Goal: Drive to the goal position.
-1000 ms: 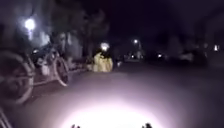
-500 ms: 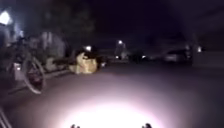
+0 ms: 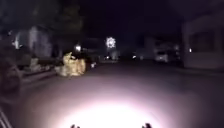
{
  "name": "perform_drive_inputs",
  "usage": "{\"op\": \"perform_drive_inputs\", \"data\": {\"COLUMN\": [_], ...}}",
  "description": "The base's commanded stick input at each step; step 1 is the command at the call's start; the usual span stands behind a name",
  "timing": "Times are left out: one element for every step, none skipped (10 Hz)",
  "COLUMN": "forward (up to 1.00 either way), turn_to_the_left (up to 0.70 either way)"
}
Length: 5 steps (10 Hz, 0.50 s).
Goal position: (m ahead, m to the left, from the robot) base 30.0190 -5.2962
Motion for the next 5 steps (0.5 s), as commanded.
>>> {"op": "perform_drive_inputs", "data": {"forward": [0.85,0.85,0.85,0.85,0.85], "turn_to_the_left": [0.0,0.0,0.0,0.0,0.0]}}
